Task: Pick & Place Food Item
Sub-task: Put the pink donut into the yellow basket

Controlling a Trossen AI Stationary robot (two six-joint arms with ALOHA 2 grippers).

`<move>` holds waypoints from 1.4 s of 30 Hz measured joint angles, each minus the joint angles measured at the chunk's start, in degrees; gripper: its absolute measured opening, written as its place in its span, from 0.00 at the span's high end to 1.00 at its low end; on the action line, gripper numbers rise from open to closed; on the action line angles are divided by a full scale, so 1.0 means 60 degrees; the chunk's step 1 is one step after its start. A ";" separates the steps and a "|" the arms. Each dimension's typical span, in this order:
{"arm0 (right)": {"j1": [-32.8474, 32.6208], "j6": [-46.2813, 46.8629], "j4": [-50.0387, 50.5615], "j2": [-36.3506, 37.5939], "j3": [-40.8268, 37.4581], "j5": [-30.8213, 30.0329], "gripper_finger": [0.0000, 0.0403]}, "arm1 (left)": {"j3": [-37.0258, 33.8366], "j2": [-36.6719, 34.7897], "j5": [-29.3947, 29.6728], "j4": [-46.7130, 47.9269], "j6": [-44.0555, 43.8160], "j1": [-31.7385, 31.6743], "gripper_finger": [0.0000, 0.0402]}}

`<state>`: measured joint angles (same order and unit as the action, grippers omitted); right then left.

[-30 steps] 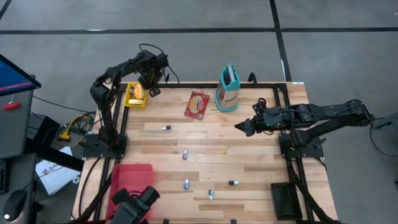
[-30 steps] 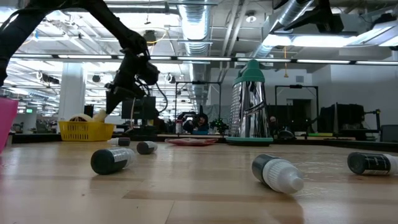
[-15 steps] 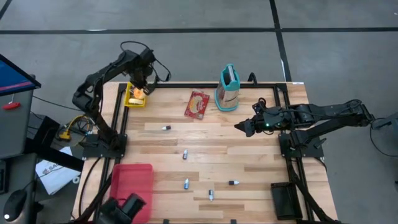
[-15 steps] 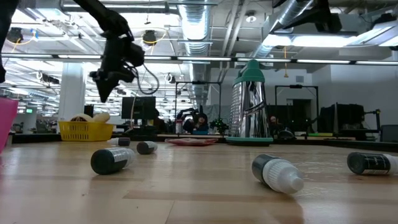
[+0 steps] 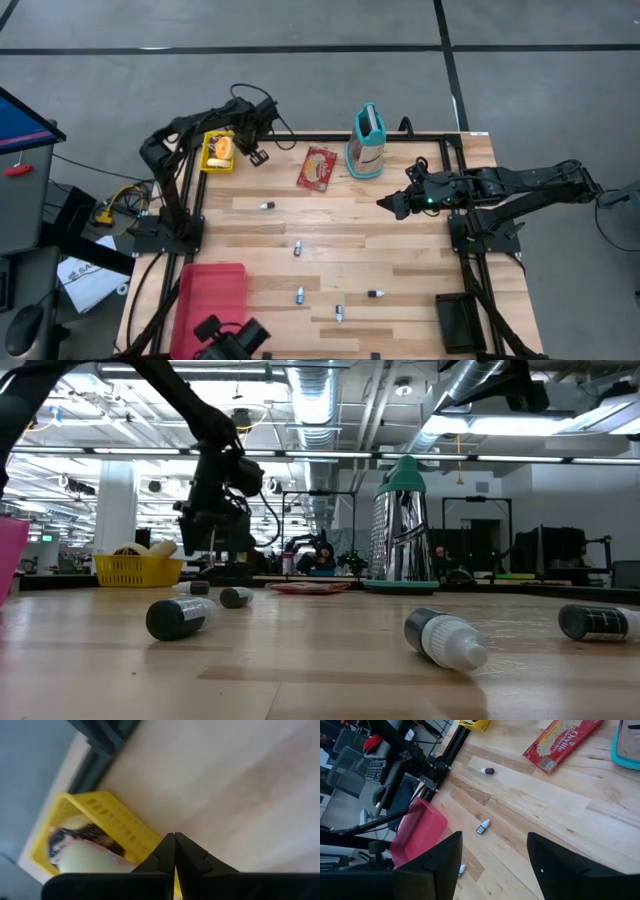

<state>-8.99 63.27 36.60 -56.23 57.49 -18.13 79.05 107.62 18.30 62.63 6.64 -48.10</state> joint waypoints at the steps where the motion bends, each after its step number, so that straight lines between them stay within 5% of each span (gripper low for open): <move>1: 0.0000 0.0024 0.0000 -0.0003 0.0000 0.0000 0.47 | 0.0000 0.0007 0.0188 -0.0109 0.0001 0.0008 1.00; 28: 0.0000 -0.0119 0.0040 -0.0003 0.0000 0.0000 0.47 | -0.0015 -0.1803 0.0602 0.1263 -0.0443 -0.1734 1.00; 35: 0.0000 -0.0199 0.0039 -0.0001 0.0000 -0.0033 0.47 | -0.0015 -0.1975 -0.0581 0.0225 -0.0655 -0.1332 1.00; 42: 0.0025 -0.0223 0.0036 0.0000 0.0000 -0.0040 0.47 | -0.0011 -0.0944 -0.0636 -0.0440 -0.0662 -0.0494 1.00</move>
<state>-8.84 61.93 36.82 -56.23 57.49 -18.37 78.98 101.95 14.49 59.99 2.67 -51.06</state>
